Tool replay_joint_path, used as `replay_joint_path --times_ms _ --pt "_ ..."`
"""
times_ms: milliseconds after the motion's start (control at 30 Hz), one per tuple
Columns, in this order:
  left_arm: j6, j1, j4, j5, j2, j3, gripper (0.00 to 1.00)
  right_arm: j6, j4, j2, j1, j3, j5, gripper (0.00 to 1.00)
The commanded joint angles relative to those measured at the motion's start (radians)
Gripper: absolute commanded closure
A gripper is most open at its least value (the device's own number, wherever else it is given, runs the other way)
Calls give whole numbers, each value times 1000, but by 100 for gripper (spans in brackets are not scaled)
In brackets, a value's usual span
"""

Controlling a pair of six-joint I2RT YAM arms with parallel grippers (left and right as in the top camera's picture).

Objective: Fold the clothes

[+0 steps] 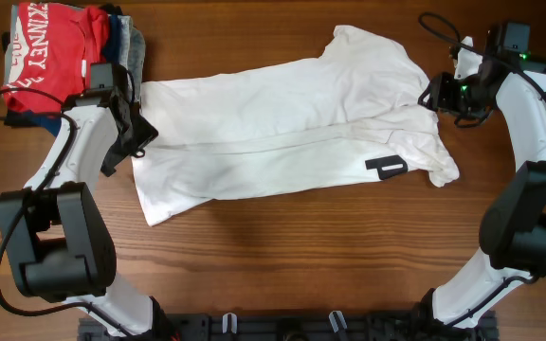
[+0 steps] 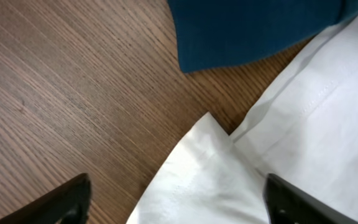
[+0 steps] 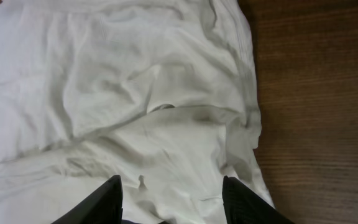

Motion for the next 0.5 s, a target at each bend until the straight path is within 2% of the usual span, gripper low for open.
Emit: replay_joint_path --times_ms 0,167,233,267,467 --pt "31 8 -3 -9 9 3 2 1 18 15 1 9 -21 48" --pt "161 7 -41 56 -12 56 0 -11 -26 15 3 119 -66 44" --pt "226 6 -72 130 -21 122 0 -32 -59 15 10 195 -61 36" --pt "264 1 -81 215 -20 191 0 -51 -69 15 24 251 -56 33" --pt "311 -21 -34 291 39 323 0 -44 8 18 79 293 22 30"
